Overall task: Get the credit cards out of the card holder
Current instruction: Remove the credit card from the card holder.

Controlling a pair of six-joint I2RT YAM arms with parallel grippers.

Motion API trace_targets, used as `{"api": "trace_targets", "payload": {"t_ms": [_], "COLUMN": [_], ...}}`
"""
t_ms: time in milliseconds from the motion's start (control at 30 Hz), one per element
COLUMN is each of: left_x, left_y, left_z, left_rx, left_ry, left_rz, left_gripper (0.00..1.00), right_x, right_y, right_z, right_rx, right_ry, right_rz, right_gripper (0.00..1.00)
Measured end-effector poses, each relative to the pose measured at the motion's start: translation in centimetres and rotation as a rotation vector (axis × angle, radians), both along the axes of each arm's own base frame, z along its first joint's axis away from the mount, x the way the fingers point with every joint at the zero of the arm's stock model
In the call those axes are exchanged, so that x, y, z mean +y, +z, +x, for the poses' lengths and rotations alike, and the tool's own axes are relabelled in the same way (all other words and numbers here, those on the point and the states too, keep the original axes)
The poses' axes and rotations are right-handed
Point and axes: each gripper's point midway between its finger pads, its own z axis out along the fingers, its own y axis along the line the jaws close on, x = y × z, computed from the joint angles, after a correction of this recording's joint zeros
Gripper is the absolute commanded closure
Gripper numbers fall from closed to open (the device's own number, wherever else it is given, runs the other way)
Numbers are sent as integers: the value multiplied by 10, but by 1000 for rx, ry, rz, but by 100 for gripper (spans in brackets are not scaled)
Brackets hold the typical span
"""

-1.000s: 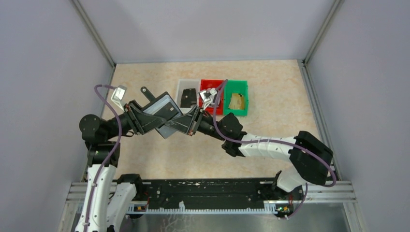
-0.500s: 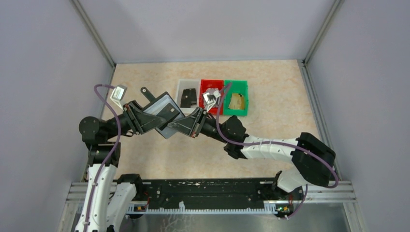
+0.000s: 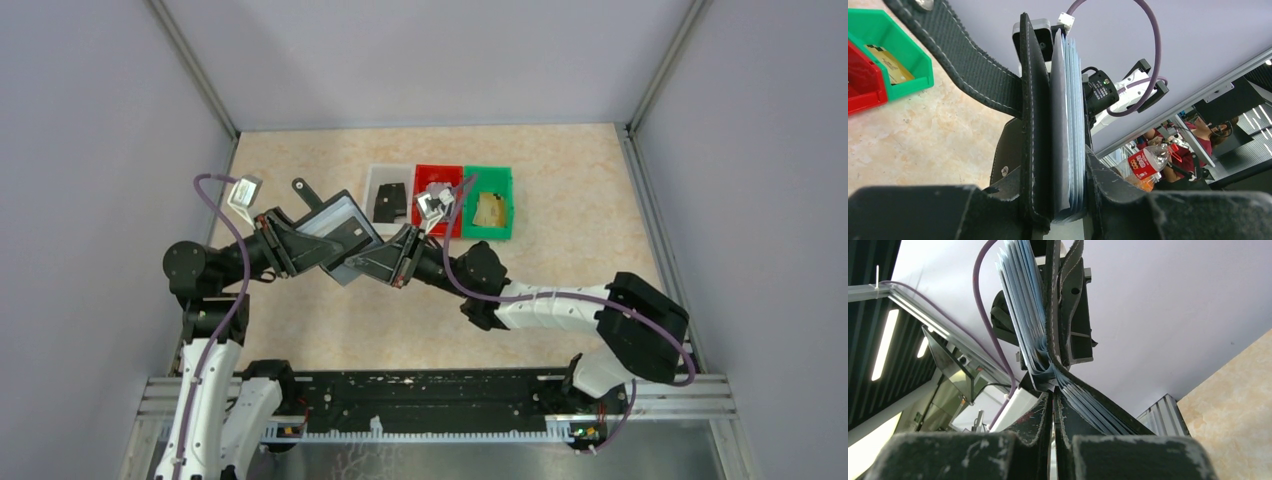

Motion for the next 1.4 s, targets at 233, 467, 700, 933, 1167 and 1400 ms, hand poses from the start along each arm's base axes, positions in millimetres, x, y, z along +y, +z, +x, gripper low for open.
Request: {"api": "trace_targets", "payload": {"t_ms": [233, 467, 700, 933, 1167, 1400], "left_x": [0, 0, 0, 0, 0, 1], "left_y": [0, 2, 3, 4, 1, -1], "left_z": [0, -1, -3, -3, -2, 0], "left_rx": [1, 1, -7, -11, -18, -31], "left_ry": [1, -2, -3, -1, 4, 17], "left_rz": [-2, -6, -7, -7, 2, 22], "left_gripper": [73, 79, 80, 80, 83, 85], "right_x": [8, 11, 0, -4, -9, -11], "right_y": [-2, -6, -7, -3, 2, 4], "right_z": [-7, -8, 0, 3, 2, -1], "right_rx": [-12, -1, 13, 3, -20, -45], "right_ry": [31, 28, -23, -31, -39, -34], "right_rz": [20, 23, 41, 48, 35, 19], "right_gripper": [89, 64, 59, 57, 58, 58]}}
